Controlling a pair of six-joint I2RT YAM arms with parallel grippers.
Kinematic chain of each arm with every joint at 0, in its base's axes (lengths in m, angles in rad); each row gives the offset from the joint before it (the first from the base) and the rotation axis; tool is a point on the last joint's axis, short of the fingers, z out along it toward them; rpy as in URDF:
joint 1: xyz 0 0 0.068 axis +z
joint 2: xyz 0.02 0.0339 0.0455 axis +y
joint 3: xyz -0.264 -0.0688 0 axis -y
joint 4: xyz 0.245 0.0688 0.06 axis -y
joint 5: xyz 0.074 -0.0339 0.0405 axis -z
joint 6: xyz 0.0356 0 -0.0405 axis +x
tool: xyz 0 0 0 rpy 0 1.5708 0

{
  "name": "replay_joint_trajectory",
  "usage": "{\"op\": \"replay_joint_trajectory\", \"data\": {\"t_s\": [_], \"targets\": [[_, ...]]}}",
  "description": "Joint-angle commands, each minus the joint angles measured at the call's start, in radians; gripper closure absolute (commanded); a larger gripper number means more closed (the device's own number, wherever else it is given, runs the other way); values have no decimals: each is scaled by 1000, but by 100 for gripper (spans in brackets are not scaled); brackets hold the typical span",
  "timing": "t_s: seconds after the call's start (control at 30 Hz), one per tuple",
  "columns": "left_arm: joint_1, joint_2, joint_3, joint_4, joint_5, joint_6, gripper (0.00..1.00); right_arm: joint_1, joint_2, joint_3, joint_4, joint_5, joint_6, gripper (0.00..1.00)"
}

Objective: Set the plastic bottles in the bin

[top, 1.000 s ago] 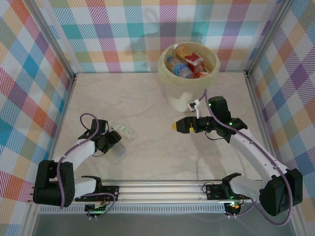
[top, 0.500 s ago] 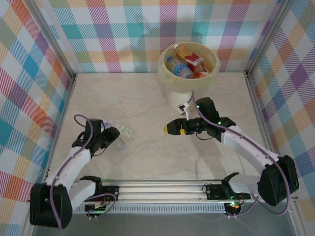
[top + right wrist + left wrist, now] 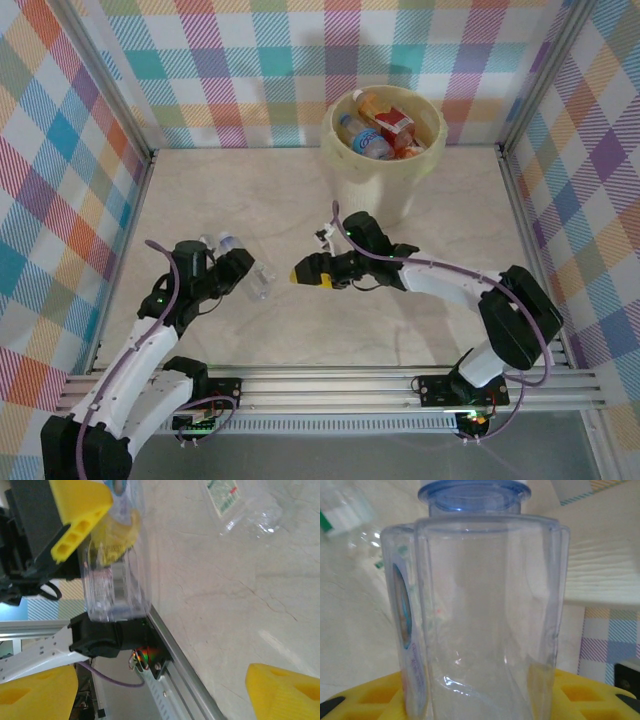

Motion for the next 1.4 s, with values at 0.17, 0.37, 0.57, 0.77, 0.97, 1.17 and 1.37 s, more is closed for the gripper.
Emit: {"op": "replay_joint_trajectory", "data": {"t_s": [0.17, 0.37, 0.57, 0.77, 0.97, 1.17, 1.37], "targets": [[-168, 83, 75, 97, -97, -130, 49, 41, 80, 83, 180, 15, 93, 19], [-218, 134, 93, 158, -114, -158, 49, 61, 104, 113, 137, 16, 63, 24], [-221, 144, 115, 159, -116, -158, 49, 65, 102, 95, 143, 21, 53, 26], [-239, 156, 109, 182, -126, -178, 49, 69, 108, 89, 168, 18, 59, 30], [-249, 160, 104, 205, -141, -191, 48, 71, 97, 72, 178, 27, 60, 39], [-253, 178, 119, 235, -131, -202, 46, 71, 66, 46, 173, 49, 53, 48], [-252, 184, 153, 240, -117, -201, 22, 65, 14, 53, 98, 87, 18, 52]]}}
